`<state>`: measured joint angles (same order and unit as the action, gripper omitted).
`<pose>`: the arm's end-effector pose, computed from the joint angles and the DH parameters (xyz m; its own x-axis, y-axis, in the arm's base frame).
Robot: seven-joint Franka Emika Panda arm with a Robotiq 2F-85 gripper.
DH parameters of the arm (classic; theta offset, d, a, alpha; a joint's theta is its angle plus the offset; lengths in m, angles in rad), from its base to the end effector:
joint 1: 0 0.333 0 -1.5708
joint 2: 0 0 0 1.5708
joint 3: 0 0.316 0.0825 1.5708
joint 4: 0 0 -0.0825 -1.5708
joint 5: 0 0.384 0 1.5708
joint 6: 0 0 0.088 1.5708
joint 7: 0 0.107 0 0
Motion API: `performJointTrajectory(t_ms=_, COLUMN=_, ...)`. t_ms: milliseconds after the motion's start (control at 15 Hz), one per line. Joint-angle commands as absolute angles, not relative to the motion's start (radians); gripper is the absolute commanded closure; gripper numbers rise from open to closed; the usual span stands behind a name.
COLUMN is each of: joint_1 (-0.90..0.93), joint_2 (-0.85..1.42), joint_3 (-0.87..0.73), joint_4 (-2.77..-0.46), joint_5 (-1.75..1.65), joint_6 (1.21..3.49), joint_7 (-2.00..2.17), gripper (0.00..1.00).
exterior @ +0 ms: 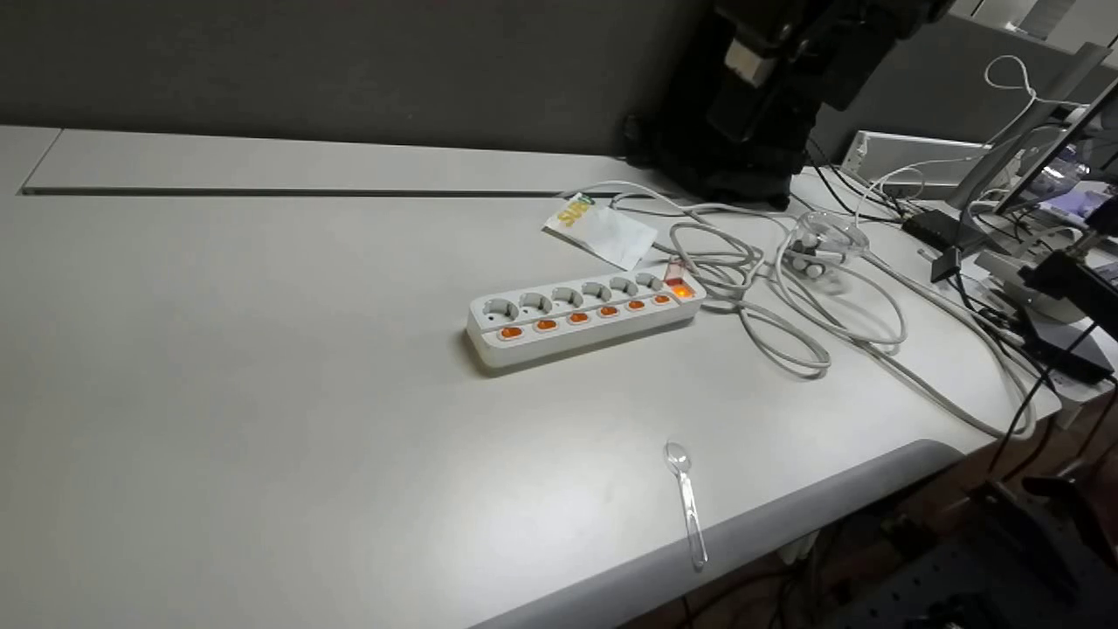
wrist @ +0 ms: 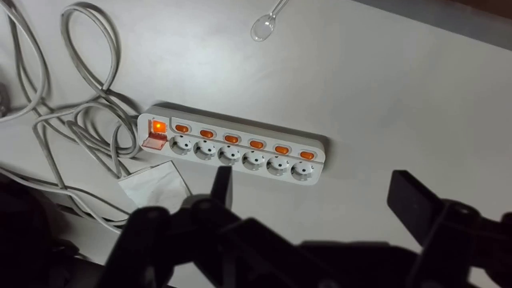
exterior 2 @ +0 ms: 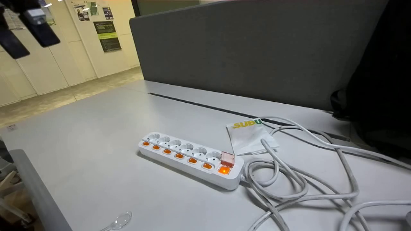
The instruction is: Turn on the middle switch
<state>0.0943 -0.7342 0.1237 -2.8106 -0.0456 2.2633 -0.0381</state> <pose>0.3253 0.0674 0.4188 0.9493 0.2622 0.1737 0.2420 -0.9617 0.1289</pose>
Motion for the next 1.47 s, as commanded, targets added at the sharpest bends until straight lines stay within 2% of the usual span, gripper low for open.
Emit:
performJointTrajectory(t_ms=0, joint_1=0.021, joint_2=-0.68, joint_3=0.136, joint_4=-2.791, joint_5=-0.118, joint_6=2.372, joint_7=0.032, gripper=0.0)
performJointTrajectory(t_ms=133, joint_1=-0.042, joint_2=-0.627, joint_3=0.148, joint_4=-2.773, joint_5=-0.176, joint_6=2.483, joint_7=0.068, gripper=0.0)
performJointTrajectory(t_ms=200, joint_1=-0.075, joint_2=-0.596, joint_3=0.155, joint_4=-2.763, joint_5=-0.21, joint_6=2.55, joint_7=0.084, gripper=0.16)
performJointTrajectory(t_ms=267, joint_1=-0.107, joint_2=-0.57, joint_3=0.165, joint_4=-2.757, joint_5=-0.241, joint_6=2.609, joint_7=0.103, gripper=0.26)
performJointTrajectory(t_ms=467, joint_1=-0.229, joint_2=-0.457, joint_3=0.2, joint_4=-2.718, joint_5=-0.34, joint_6=2.785, joint_7=0.165, gripper=0.49)
performJointTrajectory(t_ms=733, joint_1=-0.357, joint_2=-0.321, joint_3=0.253, joint_4=-2.67, joint_5=-0.411, joint_6=2.905, joint_7=0.2, gripper=0.75)
performJointTrajectory(t_ms=933, joint_1=-0.357, joint_2=-0.205, joint_3=0.232, joint_4=-2.635, joint_5=-0.349, joint_6=2.956, joint_7=0.175, gripper=0.97)
performJointTrajectory(t_ms=1067, joint_1=-0.336, joint_2=-0.135, joint_3=0.216, joint_4=-2.615, joint_5=-0.297, joint_6=2.974, joint_7=0.151, gripper=1.0)
performJointTrajectory(t_ms=1400, joint_1=-0.308, joint_2=0.015, joint_3=0.222, joint_4=-2.559, joint_5=-0.155, joint_6=2.988, joint_7=0.089, gripper=1.0)
